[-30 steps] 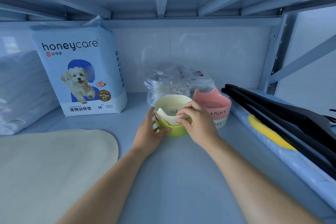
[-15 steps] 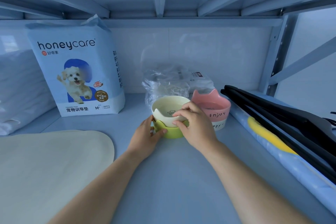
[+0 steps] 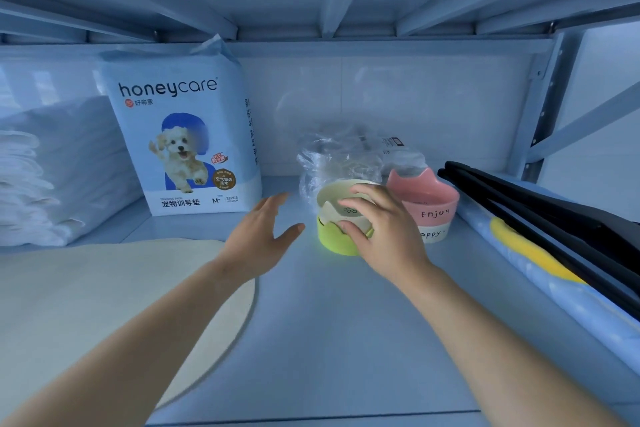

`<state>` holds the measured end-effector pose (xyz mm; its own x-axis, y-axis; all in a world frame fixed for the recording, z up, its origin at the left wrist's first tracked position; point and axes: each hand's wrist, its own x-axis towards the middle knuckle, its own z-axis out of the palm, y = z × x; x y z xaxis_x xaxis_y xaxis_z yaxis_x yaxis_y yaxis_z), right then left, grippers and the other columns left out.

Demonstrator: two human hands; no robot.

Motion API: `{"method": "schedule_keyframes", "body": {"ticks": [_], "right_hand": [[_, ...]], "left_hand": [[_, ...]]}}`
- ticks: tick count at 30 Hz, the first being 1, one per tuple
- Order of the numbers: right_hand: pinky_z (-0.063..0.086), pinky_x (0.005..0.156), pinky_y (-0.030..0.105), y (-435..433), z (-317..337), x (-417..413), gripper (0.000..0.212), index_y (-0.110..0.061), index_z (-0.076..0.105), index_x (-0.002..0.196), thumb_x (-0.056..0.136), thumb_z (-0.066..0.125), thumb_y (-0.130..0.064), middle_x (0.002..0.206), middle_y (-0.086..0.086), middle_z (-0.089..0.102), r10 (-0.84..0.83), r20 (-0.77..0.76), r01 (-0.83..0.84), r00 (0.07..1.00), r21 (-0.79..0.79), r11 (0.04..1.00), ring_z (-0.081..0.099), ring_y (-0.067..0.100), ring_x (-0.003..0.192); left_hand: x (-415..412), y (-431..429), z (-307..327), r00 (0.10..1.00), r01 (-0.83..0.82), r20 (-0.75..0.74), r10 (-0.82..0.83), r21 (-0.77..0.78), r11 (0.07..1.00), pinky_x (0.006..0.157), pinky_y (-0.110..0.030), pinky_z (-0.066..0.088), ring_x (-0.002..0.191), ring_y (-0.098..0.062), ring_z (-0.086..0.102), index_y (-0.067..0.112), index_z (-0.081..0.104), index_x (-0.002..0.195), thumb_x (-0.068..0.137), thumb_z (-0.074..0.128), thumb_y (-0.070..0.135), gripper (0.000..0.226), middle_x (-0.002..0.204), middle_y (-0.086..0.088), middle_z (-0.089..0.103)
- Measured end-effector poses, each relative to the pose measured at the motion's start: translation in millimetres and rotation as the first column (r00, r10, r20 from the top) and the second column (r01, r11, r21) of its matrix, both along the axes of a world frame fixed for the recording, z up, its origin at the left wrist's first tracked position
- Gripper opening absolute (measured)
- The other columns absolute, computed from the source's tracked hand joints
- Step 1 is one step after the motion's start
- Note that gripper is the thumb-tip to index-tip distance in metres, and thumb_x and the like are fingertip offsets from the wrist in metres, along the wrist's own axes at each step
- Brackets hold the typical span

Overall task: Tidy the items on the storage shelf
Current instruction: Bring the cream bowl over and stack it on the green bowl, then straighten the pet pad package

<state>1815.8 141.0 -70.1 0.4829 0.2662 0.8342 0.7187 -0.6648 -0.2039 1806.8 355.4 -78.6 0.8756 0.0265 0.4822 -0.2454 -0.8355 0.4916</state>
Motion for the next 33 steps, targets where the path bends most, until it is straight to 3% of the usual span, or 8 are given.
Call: {"method": "schedule_keyframes", "body": {"ticks": [4, 7, 15, 19, 22, 26, 33], "right_hand": [[0.053, 0.08, 0.035, 24.3, 4.8, -6.2, 0.023, -0.015, 0.069, 0.106, 0.084, 0.068, -0.023, 0.118, 0.001, 0.061, 0.022, -0.059, -0.031, 0.998, -0.153, 0.988, 0.056, 0.023, 0.111], [0.05, 0.084, 0.037, 52.1, 12.6, -1.5, 0.029, -0.022, 0.062, 0.117, 0.091, 0.057, -0.032, 0.128, -0.005, 0.053, 0.037, -0.141, -0.068, 0.989, -0.221, 0.973, 0.049, 0.015, 0.119], [0.041, 0.1, 0.033, 154.9, 0.9, 26.6, 0.039, -0.03, 0.048, 0.133, 0.095, 0.046, -0.038, 0.146, -0.009, 0.036, 0.031, -0.285, -0.115, 0.958, -0.285, 0.952, 0.032, 0.01, 0.133], [0.04, 0.102, 0.033, 191.5, -10.7, 43.7, 0.041, -0.03, 0.047, 0.135, 0.094, 0.047, -0.038, 0.15, -0.008, 0.03, 0.001, -0.299, -0.094, 0.954, -0.296, 0.951, 0.028, 0.011, 0.136], [0.041, 0.102, 0.033, 210.2, -13.9, 55.3, 0.042, -0.029, 0.047, 0.135, 0.094, 0.049, -0.037, 0.152, -0.005, 0.026, -0.021, -0.284, -0.068, 0.959, -0.302, 0.951, 0.027, 0.012, 0.138], [0.036, 0.104, 0.033, 230.0, -16.7, 63.6, 0.045, -0.025, 0.045, 0.138, 0.093, 0.05, -0.032, 0.155, -0.001, 0.021, -0.064, -0.238, -0.019, 0.969, -0.334, 0.943, 0.024, 0.017, 0.14], [0.024, 0.114, 0.037, 244.8, -18.0, 72.1, 0.052, -0.025, 0.033, 0.144, 0.095, 0.047, -0.03, 0.158, -0.001, 0.004, -0.168, -0.18, 0.082, 0.969, -0.408, 0.909, 0.012, 0.019, 0.145]], "left_hand": [[-8.9, 39.7, 8.6, 1.0, 0.031, 0.002, -0.031, 0.056, 0.998, 0.097, -0.034, 0.044, 0.124, -0.012, 0.045, 0.025, 0.036, 0.138, 0.088, 0.055, 0.045, 0.057, 0.138, 0.005, 0.043], [-8.8, 74.6, 15.8, 1.0, 0.009, 0.002, -0.01, 0.104, 0.995, 0.095, -0.031, 0.042, 0.125, -0.013, 0.044, 0.029, 0.036, 0.138, 0.088, 0.054, 0.045, 0.055, 0.14, 0.006, 0.043], [-0.4, 173.1, 17.8, 0.999, -0.054, 0.012, 0.052, 0.198, 0.979, 0.094, -0.027, 0.038, 0.123, -0.016, 0.044, 0.023, 0.039, 0.137, 0.089, 0.054, 0.043, 0.053, 0.14, 0.005, 0.042], [7.6, 219.9, 12.1, 0.997, -0.074, -0.006, 0.077, 0.215, 0.974, 0.082, -0.023, 0.035, 0.116, -0.015, 0.048, 0.024, 0.039, 0.136, 0.088, 0.056, 0.041, 0.054, 0.139, 0.006, 0.04], [18.4, 248.3, 7.9, 0.993, -0.092, -0.044, 0.105, 0.238, 0.967, 0.089, -0.026, 0.037, 0.124, -0.019, 0.043, 0.022, 0.037, 0.138, 0.088, 0.057, 0.042, 0.058, 0.146, 0.003, 0.032], [32.0, 273.2, 3.4, 0.986, -0.106, -0.102, 0.133, 0.24, 0.965, 0.098, -0.041, 0.042, 0.131, -0.028, 0.039, 0.021, 0.031, 0.142, 0.087, 0.058, 0.041, 0.064, 0.152, -0.003, 0.017], [53.5, 292.6, -5.8, 0.984, -0.107, -0.127, 0.124, 0.135, 0.985, 0.088, -0.033, 0.041, 0.119, -0.029, 0.049, 0.024, -0.008, 0.148, 0.086, 0.059, 0.041, 0.093, 0.156, -0.006, -0.002]]}}
